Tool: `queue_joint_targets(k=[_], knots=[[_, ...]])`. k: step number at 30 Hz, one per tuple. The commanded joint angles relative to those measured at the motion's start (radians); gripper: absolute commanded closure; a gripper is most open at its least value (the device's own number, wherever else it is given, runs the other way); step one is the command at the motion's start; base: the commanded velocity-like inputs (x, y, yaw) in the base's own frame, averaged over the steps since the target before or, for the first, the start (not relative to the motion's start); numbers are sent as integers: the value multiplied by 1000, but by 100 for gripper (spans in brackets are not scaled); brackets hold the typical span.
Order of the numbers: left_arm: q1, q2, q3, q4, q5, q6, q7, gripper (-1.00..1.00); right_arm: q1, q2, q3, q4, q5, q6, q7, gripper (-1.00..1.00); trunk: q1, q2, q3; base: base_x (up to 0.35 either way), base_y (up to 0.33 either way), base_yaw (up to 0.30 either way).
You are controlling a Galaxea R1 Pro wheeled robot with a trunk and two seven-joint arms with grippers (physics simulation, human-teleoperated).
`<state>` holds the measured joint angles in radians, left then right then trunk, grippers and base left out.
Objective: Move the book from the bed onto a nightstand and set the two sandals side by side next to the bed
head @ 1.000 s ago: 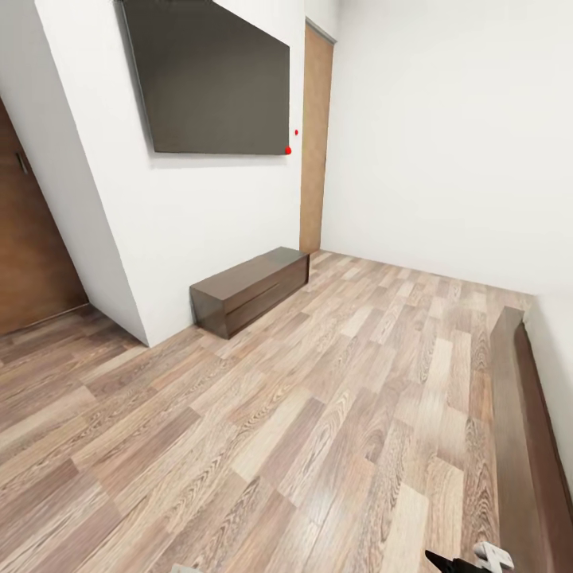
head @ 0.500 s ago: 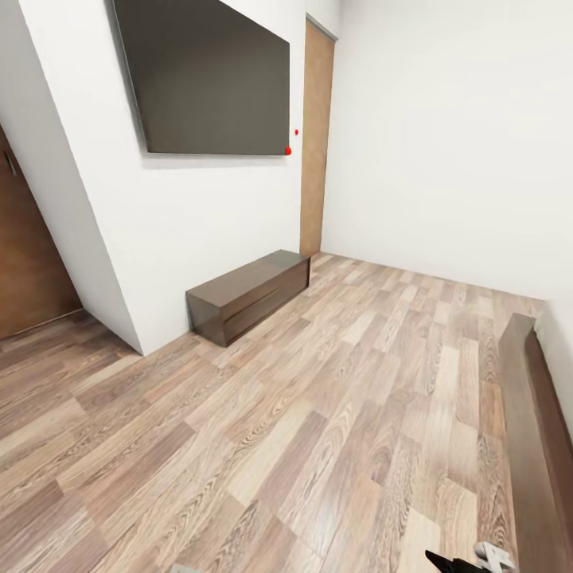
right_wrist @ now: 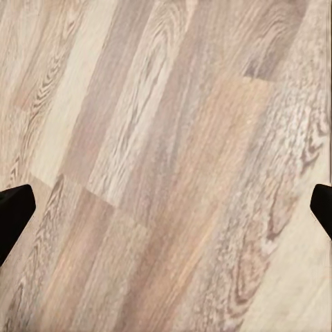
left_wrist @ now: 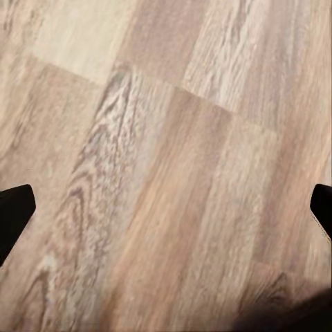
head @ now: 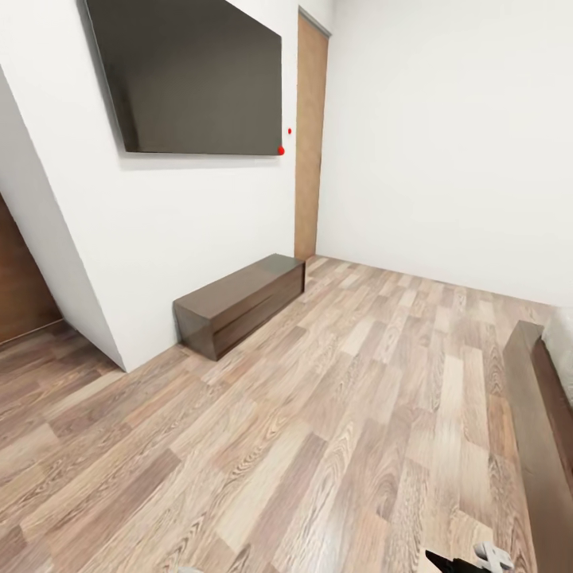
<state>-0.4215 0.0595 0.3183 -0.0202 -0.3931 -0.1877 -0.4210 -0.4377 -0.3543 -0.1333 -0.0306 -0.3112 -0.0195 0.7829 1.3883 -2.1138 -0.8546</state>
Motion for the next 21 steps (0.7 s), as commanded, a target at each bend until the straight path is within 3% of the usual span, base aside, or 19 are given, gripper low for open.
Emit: queue_joint_targets(k=[1, 11, 21], knots=[[0, 0, 8, 0, -11, -4, -2, -100, -1, 0, -8, 1, 6, -2, 4, -100, 0, 0, -1, 331, 0, -205], [0, 0, 8, 0, -11, -4, -2, -100, -1, 0, -8, 1, 6, -2, 4, -100, 0, 0, 0, 331, 0, -52], [0, 0, 8, 0, -12, -4, -2, -100, -1, 0, -8, 1, 6, -2, 4, -100, 0, 0, 6, 330, 0, -231]])
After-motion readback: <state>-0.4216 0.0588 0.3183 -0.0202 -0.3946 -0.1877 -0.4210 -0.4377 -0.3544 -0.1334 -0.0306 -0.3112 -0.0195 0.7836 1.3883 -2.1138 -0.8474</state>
